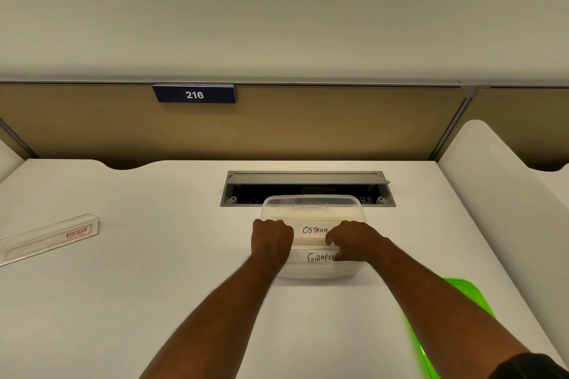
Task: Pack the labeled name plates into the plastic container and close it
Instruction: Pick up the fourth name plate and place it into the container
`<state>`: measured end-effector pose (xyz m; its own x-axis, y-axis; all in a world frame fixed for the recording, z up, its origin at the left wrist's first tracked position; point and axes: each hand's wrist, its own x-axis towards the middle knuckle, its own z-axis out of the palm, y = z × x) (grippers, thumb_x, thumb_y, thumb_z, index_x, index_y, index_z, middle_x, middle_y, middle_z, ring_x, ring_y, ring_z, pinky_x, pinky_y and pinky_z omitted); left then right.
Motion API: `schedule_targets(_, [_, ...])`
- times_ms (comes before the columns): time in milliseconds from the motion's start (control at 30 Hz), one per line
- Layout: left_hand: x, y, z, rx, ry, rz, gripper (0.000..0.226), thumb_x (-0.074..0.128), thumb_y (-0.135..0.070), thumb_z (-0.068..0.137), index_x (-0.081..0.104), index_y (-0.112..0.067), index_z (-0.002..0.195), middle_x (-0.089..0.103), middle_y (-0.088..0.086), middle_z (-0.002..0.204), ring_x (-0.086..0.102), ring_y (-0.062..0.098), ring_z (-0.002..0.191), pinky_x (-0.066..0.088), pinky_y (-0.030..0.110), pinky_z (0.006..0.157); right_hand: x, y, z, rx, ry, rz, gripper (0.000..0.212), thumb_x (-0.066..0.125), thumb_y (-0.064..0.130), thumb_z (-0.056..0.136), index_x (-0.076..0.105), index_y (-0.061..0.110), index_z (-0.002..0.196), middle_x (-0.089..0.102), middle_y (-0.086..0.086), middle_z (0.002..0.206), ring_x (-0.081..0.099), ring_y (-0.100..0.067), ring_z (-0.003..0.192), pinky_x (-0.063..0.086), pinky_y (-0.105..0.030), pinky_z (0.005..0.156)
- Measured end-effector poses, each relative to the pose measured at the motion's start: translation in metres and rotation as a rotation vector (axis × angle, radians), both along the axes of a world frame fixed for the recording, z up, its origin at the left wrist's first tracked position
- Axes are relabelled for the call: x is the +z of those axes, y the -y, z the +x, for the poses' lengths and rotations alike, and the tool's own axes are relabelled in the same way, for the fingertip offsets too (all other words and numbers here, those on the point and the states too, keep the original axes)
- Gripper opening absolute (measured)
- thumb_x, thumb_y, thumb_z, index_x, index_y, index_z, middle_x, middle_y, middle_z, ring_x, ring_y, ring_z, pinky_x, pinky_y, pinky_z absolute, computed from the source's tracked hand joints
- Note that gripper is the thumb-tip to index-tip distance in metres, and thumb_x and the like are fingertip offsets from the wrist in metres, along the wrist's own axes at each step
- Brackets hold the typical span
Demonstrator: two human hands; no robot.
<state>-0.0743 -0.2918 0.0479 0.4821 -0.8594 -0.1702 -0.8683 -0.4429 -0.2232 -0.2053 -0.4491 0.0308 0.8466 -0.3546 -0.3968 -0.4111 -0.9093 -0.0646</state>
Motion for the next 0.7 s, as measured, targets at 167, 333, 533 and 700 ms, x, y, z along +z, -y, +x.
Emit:
schedule_targets(167, [-0.002, -0.001, 0.002, -0.004, -0.009, -0.009, 0.011, 0.057, -0.016, 0.091, 0.064, -0.014, 0.099, 0.069, 0.006, 0.098, 0.065, 0.025, 0.091, 0.041, 0.035, 0.083, 0.000, -0.001, 0.001, 0.009, -0.015, -0.013, 0.045, 0.070, 0.040, 0.082, 0.058, 0.026, 0.123, 0.059, -0.005, 0.126, 0.056, -0.024, 0.113, 0.045, -0.035, 0.094])
schedule_targets(333, [-0.003, -0.007, 0.005, -0.007, -0.048, -0.085, 0.014, 0.054, -0.012, 0.089, 0.063, -0.013, 0.100, 0.068, 0.007, 0.100, 0.065, 0.028, 0.092, 0.041, 0.037, 0.085, 0.006, -0.004, 0.001, -0.009, -0.019, 0.001, 0.048, 0.071, 0.041, 0.081, 0.058, 0.025, 0.124, 0.058, -0.005, 0.127, 0.056, -0.025, 0.113, 0.045, -0.034, 0.095])
schedule_targets(533, [-0.001, -0.020, 0.015, 0.003, -0.238, -0.259, 0.031, 0.056, -0.039, 0.087, 0.065, -0.023, 0.112, 0.069, 0.000, 0.110, 0.062, 0.021, 0.104, 0.040, 0.040, 0.092, 0.025, -0.016, 0.011, -0.028, 0.059, -0.006, 0.045, 0.071, 0.041, 0.081, 0.060, 0.024, 0.121, 0.062, -0.003, 0.124, 0.056, -0.022, 0.113, 0.046, -0.034, 0.091])
schedule_targets(700, [0.015, -0.048, 0.024, -0.009, -0.304, -0.581, 0.034, 0.054, -0.043, 0.089, 0.069, -0.023, 0.112, 0.073, -0.002, 0.107, 0.065, 0.018, 0.098, 0.046, 0.030, 0.087, 0.045, -0.037, 0.037, -0.075, 0.227, -0.007, 0.033, 0.066, 0.041, 0.084, 0.067, 0.022, 0.110, 0.068, -0.001, 0.112, 0.062, -0.020, 0.101, 0.050, -0.032, 0.081])
